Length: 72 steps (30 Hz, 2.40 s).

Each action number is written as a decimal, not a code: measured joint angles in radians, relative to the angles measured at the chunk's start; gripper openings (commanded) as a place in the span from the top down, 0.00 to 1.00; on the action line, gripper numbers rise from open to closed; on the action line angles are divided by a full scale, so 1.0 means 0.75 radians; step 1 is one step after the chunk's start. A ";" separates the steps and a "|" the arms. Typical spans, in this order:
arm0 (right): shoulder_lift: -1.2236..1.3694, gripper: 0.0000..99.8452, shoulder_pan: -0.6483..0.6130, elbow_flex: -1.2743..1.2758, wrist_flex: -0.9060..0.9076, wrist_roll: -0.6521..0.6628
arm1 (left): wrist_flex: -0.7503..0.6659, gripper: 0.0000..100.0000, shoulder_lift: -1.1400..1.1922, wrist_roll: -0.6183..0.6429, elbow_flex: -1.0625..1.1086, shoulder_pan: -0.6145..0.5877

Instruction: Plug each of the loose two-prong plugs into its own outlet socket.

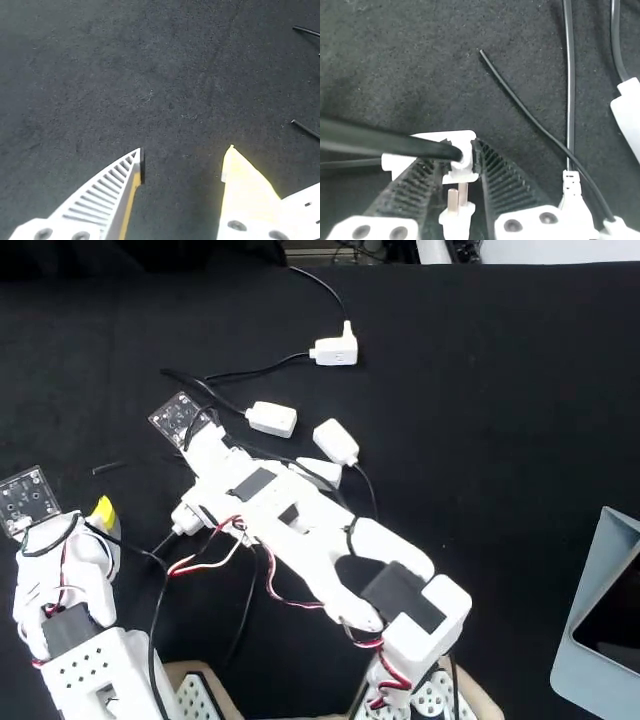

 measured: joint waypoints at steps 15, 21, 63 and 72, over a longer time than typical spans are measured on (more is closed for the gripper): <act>-0.170 0.99 0.070 0.051 0.008 0.004 | 0.000 0.74 0.000 0.000 0.000 0.000; -0.417 0.99 0.278 0.127 0.010 0.004 | 0.000 0.74 0.000 0.000 0.000 0.000; 0.094 0.93 1.011 -0.687 0.428 -0.336 | 0.000 0.74 0.000 0.000 0.014 0.000; -0.166 0.94 0.810 -0.681 0.851 -0.262 | 0.000 0.74 0.000 0.000 0.014 0.000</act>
